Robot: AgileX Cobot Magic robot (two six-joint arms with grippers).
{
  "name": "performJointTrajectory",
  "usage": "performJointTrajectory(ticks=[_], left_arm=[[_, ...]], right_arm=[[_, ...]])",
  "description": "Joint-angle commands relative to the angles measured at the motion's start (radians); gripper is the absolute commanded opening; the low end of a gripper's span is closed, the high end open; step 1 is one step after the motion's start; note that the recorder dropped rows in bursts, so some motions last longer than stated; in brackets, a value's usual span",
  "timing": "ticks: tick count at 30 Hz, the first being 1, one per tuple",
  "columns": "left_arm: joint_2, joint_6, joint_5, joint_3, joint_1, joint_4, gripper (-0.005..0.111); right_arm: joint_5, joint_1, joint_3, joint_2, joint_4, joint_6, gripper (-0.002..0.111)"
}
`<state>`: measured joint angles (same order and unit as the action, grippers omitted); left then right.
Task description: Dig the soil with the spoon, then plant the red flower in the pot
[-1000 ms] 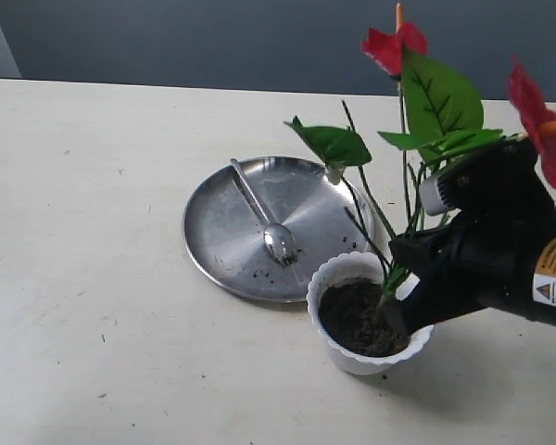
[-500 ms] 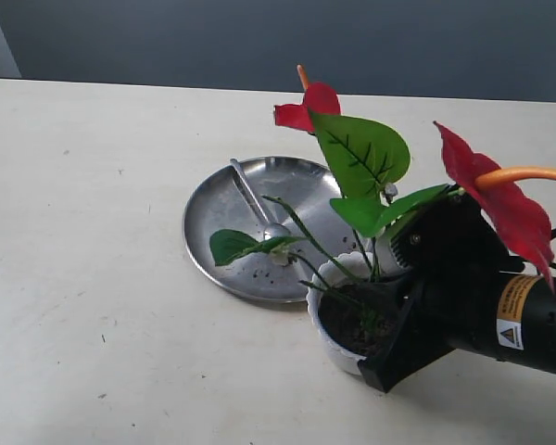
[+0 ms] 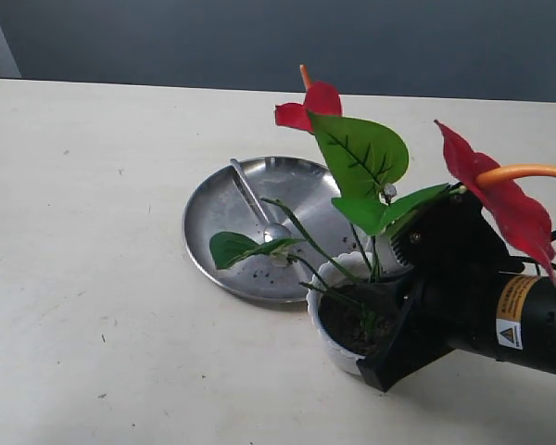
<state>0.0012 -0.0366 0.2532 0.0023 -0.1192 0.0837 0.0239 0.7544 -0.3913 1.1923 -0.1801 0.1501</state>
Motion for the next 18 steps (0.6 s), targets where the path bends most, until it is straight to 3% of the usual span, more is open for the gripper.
performJointTrajectory(ticks=[1, 7, 18], left_arm=[[-0.001, -0.006, -0.014, -0.002, -0.005, 0.001, 0.001], [-0.001, -0.006, -0.014, -0.002, -0.005, 0.001, 0.001], [-0.001, -0.006, -0.014, -0.002, -0.005, 0.001, 0.001]], right_arm=[[0.065, 0.003, 0.009, 0.013, 0.014, 0.007, 0.002], [0.069, 0.003, 0.005, 0.008, 0.031, 0.007, 0.038], [0.124, 0.003, 0.005, 0.006, 0.082, 0.007, 0.036]])
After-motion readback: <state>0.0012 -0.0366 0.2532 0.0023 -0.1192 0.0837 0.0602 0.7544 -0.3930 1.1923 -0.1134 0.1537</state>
